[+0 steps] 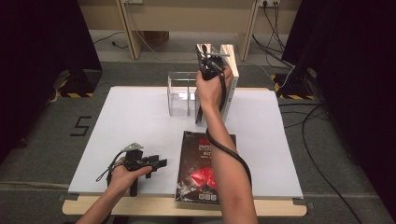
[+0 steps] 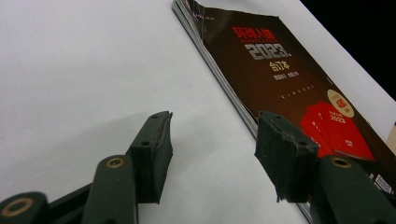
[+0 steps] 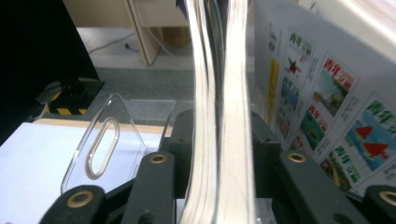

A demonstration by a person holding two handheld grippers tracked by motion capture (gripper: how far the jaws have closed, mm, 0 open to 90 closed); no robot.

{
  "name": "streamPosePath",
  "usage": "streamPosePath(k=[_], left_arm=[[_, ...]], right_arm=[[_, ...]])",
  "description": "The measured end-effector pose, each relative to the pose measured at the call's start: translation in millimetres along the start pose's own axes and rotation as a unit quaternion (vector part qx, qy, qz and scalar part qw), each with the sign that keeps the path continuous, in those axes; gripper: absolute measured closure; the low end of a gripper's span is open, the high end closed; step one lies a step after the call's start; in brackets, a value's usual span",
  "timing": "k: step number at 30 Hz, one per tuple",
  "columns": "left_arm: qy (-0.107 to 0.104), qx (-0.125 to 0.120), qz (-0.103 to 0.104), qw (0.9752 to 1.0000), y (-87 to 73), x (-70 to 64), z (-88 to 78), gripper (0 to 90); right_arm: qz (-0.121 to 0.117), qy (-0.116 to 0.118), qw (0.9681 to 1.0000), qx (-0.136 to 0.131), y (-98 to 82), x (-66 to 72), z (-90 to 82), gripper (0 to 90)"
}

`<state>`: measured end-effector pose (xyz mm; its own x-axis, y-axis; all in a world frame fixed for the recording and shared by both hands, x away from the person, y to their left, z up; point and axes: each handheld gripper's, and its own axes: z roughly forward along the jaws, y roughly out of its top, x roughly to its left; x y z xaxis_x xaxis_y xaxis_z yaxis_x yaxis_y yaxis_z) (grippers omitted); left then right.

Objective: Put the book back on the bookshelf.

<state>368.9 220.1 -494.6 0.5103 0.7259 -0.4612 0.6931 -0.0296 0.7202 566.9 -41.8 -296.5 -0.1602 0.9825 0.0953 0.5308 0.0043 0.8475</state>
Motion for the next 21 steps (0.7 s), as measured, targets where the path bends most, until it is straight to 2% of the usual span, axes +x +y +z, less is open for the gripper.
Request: streamPosePath(k=[7,11,17,21], left_arm=[[0.002,0.002,-0.002,1.0000,-0.8,-0.1,0.7,44.9],[-0.001,0.001,0.000,1.0000,-0.9,-0.8,0.7,45.0],[-0.001,0.001,-0.003,1.0000,-0.8,2.0,0.3,45.1],[0.000,0.000,-0.003,1.0000,-0.8,2.5,-0.2,45.2]], right_arm=[[-0.003,-0.018,0.9998,0.005,1.9,0.9,2.5,76.0],[0.007,-0.021,0.9997,-0.004,0.6,-1.4,2.4,76.6],[0.013,-0.031,0.9986,-0.040,-7.2,-3.3,0.8,76.9],[-0.006,-0.041,0.9972,-0.062,-13.2,0.3,-0.1,76.8]])
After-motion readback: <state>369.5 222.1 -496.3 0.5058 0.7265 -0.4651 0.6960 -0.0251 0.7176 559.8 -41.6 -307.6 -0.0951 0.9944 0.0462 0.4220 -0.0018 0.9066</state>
